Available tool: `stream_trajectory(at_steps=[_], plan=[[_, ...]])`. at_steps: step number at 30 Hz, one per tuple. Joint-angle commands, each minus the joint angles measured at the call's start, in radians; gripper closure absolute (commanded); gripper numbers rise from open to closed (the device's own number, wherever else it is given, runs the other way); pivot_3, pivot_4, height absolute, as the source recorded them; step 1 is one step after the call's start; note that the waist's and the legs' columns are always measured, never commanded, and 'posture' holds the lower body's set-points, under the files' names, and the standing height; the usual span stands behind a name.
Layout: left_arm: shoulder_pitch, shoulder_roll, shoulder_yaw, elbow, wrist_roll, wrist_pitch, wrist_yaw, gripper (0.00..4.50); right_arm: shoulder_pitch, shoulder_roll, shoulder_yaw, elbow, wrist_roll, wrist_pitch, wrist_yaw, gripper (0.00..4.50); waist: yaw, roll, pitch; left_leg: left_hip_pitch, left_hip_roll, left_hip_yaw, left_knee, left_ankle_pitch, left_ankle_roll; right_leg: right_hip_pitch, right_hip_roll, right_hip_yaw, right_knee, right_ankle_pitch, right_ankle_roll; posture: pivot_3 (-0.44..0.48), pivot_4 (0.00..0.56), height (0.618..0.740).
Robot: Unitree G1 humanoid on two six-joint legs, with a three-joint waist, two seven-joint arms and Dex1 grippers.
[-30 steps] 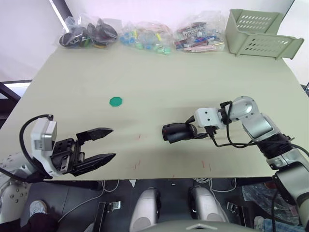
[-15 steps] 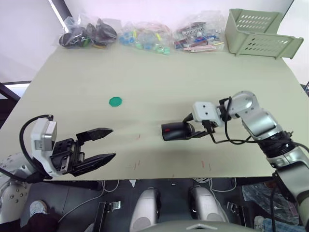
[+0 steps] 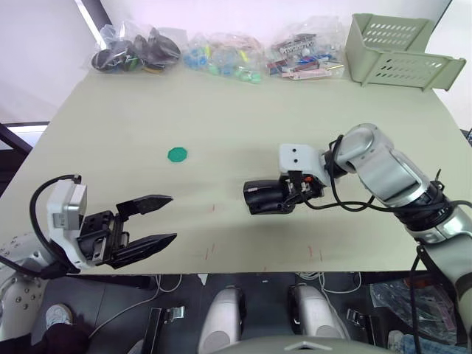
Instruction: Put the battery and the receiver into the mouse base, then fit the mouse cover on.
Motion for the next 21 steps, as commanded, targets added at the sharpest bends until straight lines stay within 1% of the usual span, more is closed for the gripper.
stream_trajectory(at_steps=[1,11,21], plan=[[0.002,0.015,0.022,-0.009,-0.001,-0.003,-0.004,0.0,-0.026,-0.001,0.009,-0.022,-0.01,0.012,-0.016,1.91,0.0,0.0,0.0,0.0,0.0,0.0,0.0,0.0,0.0,0.0,0.0,0.0,0.0,0.0,0.0,0.0,0.15,0.74],[0.017,0.005,0.024,-0.018,0.002,-0.009,0.004,0.0,-0.035,0.006,0.051,-0.001,-0.027,0.046,-0.043,1.91,-0.001,0.0,0.0,0.0,0.0,0.0,0.0,0.0,0.0,0.0,0.0,0.0,0.0,0.0,0.0,0.0,0.15,0.74],[0.025,-0.001,0.021,-0.021,0.03,-0.033,0.018,0.0,-0.045,0.008,0.079,0.025,-0.048,0.027,-0.057,1.91,-0.001,0.0,0.0,0.0,0.0,0.0,0.0,0.0,0.0,0.0,0.0,0.0,0.001,0.0,0.0,0.0,0.15,0.74]])
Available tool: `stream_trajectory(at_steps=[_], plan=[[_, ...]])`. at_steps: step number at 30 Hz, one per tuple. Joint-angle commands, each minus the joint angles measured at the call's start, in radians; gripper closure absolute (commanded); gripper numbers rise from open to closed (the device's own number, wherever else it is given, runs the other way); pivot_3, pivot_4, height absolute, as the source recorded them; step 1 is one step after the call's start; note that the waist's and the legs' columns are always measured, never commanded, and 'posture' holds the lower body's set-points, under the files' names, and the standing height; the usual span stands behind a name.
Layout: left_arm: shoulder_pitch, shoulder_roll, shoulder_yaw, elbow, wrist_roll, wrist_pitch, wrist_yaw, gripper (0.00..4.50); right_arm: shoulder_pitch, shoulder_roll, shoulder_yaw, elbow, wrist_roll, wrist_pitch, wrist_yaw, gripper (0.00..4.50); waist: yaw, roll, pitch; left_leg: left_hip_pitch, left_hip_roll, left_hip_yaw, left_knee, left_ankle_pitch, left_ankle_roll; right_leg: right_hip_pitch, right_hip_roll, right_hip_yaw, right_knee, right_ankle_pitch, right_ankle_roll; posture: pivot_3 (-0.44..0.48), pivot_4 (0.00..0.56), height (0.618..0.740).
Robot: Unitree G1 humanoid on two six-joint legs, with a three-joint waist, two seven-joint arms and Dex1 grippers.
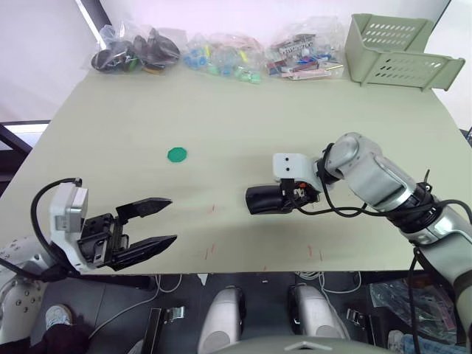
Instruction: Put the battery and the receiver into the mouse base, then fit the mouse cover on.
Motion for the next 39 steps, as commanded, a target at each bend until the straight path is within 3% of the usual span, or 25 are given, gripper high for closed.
stream_trajectory(at_steps=[1,39], plan=[[0.001,0.0,0.019,-0.021,0.015,-0.031,0.005,0.0,-0.033,0.0,0.003,0.003,-0.019,-0.015,-0.009,1.91,0.0,0.0,0.0,0.0,0.0,0.0,0.0,0.0,0.0,0.0,0.0,0.0,0.0,0.0,0.0,0.0,0.15,0.74],[0.021,-0.05,-0.01,-0.048,0.057,-0.082,0.051,0.0,-0.064,0.024,0.025,0.045,-0.018,-0.007,0.006,1.91,-0.003,0.0,0.0,0.002,0.001,-0.001,0.0,0.002,-0.003,-0.002,0.001,0.0,0.008,-0.002,-0.004,0.0,0.15,0.74]])
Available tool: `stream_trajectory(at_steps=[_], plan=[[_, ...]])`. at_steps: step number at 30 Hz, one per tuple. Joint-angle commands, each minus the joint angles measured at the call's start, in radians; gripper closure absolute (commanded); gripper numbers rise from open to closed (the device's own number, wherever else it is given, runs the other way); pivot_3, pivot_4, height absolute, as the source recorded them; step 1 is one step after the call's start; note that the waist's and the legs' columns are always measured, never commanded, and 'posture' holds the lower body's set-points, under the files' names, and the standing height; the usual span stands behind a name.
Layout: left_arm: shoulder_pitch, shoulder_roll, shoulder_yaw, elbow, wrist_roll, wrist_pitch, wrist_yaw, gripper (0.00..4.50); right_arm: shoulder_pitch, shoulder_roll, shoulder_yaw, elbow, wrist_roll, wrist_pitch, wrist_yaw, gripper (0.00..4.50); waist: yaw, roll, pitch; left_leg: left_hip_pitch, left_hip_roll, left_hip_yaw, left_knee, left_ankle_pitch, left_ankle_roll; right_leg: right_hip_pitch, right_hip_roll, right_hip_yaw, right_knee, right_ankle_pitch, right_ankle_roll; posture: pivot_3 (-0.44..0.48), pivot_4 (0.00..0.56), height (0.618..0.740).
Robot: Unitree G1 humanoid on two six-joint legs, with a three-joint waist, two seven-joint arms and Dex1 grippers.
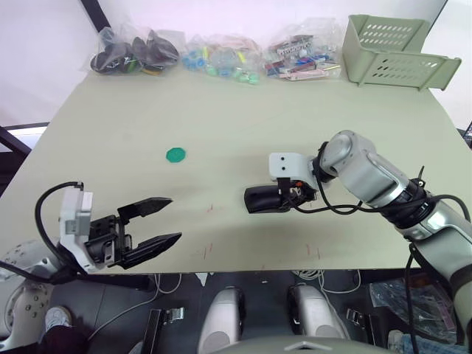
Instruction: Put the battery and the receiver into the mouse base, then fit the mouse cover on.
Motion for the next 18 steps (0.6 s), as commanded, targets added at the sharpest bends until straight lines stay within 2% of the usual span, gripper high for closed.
stream_trajectory(at_steps=[1,18], plan=[[0.006,-0.003,0.005,-0.031,-0.003,-0.017,0.001,0.0,-0.026,0.0,-0.005,-0.009,-0.01,-0.002,-0.003,1.91,0.0,0.0,0.0,0.0,0.0,0.0,0.0,0.0,0.0,0.0,0.0,0.0,0.0,0.0,0.0,0.0,0.15,0.74],[0.012,-0.008,0.002,-0.029,-0.004,-0.019,0.0,0.0,-0.04,0.009,-0.015,-0.002,-0.005,0.001,0.0,1.91,-0.001,0.0,0.0,0.0,0.0,0.0,0.0,0.0,0.0,0.0,0.0,0.0,0.0,0.0,0.0,0.0,0.15,0.74]])
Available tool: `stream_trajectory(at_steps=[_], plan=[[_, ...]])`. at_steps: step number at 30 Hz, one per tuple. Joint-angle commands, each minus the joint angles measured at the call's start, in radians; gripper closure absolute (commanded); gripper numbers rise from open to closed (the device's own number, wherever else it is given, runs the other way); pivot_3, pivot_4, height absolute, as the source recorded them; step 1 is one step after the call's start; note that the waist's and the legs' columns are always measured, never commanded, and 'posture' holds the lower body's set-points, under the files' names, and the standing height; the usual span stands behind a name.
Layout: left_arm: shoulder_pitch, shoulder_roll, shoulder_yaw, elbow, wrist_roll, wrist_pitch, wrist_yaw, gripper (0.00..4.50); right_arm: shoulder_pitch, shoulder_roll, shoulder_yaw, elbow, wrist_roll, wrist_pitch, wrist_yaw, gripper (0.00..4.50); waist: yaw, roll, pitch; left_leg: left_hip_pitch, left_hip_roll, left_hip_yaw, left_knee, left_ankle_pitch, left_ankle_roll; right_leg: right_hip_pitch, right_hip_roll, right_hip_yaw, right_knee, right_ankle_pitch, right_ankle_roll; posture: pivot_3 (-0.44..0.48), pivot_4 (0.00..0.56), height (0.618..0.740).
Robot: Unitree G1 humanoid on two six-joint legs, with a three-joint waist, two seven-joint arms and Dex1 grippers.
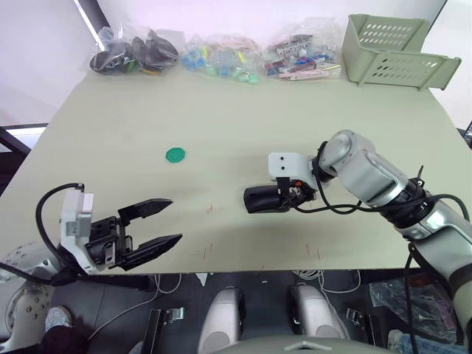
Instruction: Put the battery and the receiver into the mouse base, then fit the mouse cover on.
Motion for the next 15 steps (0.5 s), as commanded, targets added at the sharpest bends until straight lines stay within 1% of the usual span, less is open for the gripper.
stream_trajectory(at_steps=[1,6,12,15], plan=[[0.005,-0.003,0.006,-0.025,-0.004,-0.018,-0.001,0.0,-0.038,0.003,-0.015,-0.007,-0.007,-0.003,-0.005,1.91,0.0,0.0,0.0,0.0,0.0,0.0,0.0,0.0,0.0,0.0,0.0,0.0,0.0,0.0,0.0,0.0,0.15,0.74],[0.005,-0.005,0.003,-0.026,-0.003,-0.017,0.0,0.0,-0.056,0.011,-0.036,-0.006,0.0,-0.007,-0.013,1.91,0.0,0.0,0.0,-0.001,0.0,0.0,0.0,0.0,0.0,-0.001,0.0,0.0,0.0,0.0,0.0,0.0,0.15,0.74],[0.011,-0.008,0.003,-0.027,-0.003,-0.021,-0.001,0.0,-0.084,0.004,-0.064,-0.026,0.049,0.047,0.01,1.91,0.001,0.0,0.0,-0.002,0.0,0.0,0.0,0.0,0.0,-0.002,0.0,0.0,0.0,0.0,0.0,0.0,0.15,0.74],[0.015,-0.007,0.005,-0.024,-0.004,-0.023,-0.004,0.0,-0.116,-0.021,-0.024,-0.051,0.046,0.075,0.044,1.91,0.001,0.0,0.0,-0.002,0.0,0.0,0.0,0.0,0.0,-0.002,-0.001,0.0,0.0,0.0,0.0,0.0,0.15,0.74]])
